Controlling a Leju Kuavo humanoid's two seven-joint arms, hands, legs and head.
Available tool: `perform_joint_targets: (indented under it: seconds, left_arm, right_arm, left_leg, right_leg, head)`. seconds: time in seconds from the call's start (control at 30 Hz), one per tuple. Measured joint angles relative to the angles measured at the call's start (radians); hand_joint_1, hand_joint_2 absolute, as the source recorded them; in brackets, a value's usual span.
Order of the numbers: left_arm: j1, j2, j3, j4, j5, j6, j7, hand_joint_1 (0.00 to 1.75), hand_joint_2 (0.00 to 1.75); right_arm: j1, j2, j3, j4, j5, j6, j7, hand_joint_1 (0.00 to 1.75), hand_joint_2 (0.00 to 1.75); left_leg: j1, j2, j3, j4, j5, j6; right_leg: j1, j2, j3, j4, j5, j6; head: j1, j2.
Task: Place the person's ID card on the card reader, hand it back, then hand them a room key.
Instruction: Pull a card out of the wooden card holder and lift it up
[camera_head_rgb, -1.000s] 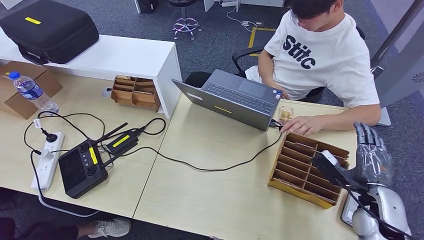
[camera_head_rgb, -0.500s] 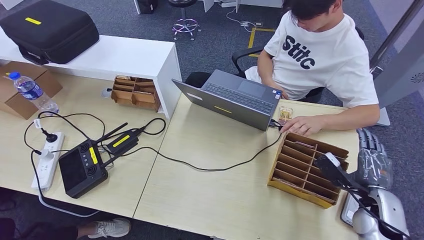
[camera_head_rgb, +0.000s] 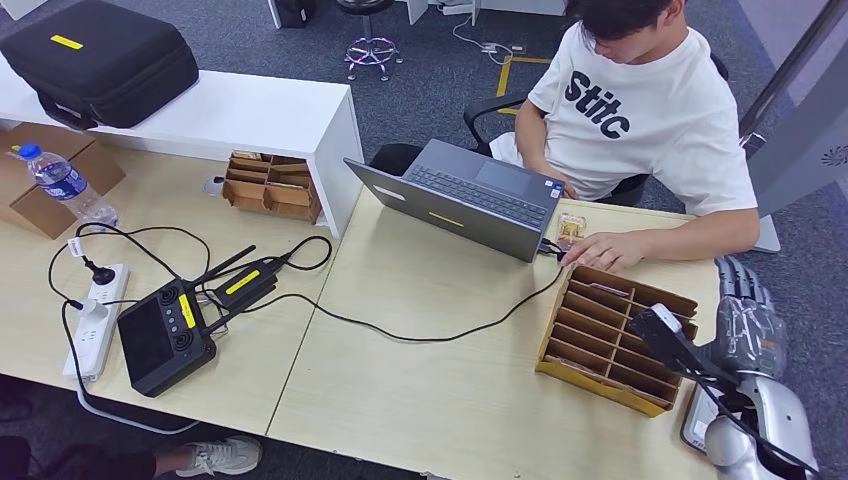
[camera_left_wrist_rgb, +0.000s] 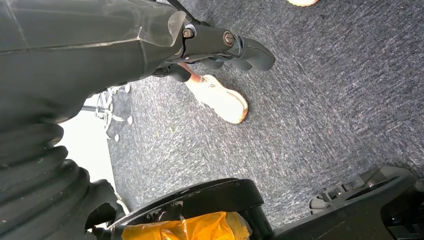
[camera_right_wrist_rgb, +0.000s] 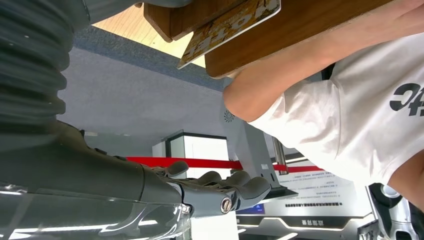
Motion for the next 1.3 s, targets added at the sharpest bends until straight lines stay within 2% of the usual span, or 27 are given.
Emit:
perform_joint_targets:
  seconds: [0.5, 0.8, 1.3]
  left_arm:
    - [0.0, 0.0, 0.0, 0.0, -0.003, 0.0, 0.0, 0.0, 1.75]
    - [0.0, 0.0, 0.0, 0.0, -0.004, 0.0, -0.001, 0.0, 1.75]
    - [0.0, 0.0, 0.0, 0.0, -0.004, 0.0, -0.002, 0.0, 1.75]
  right_arm:
    - [-0.002, 0.0, -0.013, 0.008, 0.006, -0.01, -0.016, 0.0, 1.75]
    - [0.03, 0.014, -0.004, -0.095, 0.043, 0.022, -0.011, 0.0, 1.75]
    - [0.038, 0.016, -0.004, -0.118, 0.042, 0.024, -0.01, 0.0, 1.75]
  left_leg:
    - [0.0, 0.0, 0.0, 0.0, 0.0, 0.0]
    - [0.0, 0.0, 0.0, 0.0, 0.0, 0.0]
    - [0.0, 0.0, -0.001, 0.0, 0.0, 0.0]
  right_leg:
    - [0.0, 0.0, 0.001, 0.0, 0.0, 0.0]
    - [0.0, 0.0, 0.0, 0.0, 0.0, 0.0]
    - [0.0, 0.0, 0.0, 0.0, 0.0, 0.0]
  head:
    - [0.0, 0.0]
    - [0.0, 0.0]
    - [0.0, 0.0]
